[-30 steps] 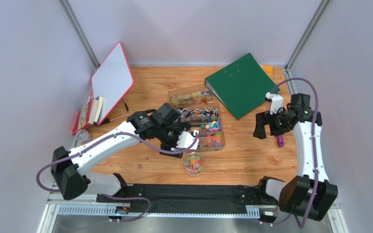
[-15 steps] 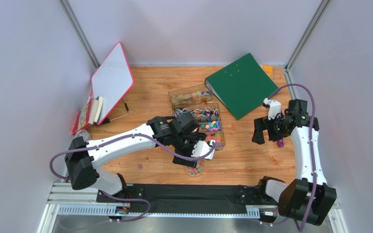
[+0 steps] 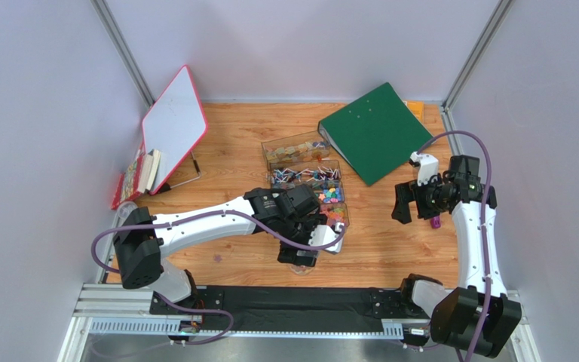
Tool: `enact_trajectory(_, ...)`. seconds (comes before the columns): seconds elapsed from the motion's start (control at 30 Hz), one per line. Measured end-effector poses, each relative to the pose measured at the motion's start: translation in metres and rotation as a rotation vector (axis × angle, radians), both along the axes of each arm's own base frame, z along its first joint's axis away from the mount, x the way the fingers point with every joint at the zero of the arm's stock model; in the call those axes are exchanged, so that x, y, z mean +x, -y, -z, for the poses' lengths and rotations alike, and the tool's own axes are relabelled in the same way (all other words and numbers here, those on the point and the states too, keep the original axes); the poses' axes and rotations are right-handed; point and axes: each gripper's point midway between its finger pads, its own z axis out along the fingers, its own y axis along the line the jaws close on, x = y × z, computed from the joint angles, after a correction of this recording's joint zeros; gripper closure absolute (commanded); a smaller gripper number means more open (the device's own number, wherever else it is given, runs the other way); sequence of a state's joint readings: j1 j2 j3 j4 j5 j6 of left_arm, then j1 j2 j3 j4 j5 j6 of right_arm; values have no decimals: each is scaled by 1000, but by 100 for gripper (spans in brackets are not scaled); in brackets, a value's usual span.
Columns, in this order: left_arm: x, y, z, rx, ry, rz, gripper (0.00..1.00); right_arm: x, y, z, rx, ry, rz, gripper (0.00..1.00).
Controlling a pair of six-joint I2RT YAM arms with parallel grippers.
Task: Pack the candies
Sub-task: Close the bottle lid on the packing bottle.
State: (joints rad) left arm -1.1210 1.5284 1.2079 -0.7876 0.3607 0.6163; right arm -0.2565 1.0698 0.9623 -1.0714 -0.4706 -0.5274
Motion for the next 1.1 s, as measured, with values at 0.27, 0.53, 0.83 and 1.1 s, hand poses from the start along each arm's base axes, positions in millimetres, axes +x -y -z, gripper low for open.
enact_trajectory(0.27, 1, -2, 12, 17, 7, -19, 9, -1, -1, -6, -4, 28, -1, 0)
enact_trajectory(0.53, 2, -9, 16, 22, 26, -32, 6, -1, -1, -6, -3, 28, 2, 0)
enact_trajectory(0.83, 4, -13, 16, 35, 37, -45, 0, -1, -1, -6, -2, 28, 3, 0)
enact_trajectory(1.1, 1, -19, -25, -37, 80, -25, 0, -4, -5, -7, 14, 26, -8, 4)
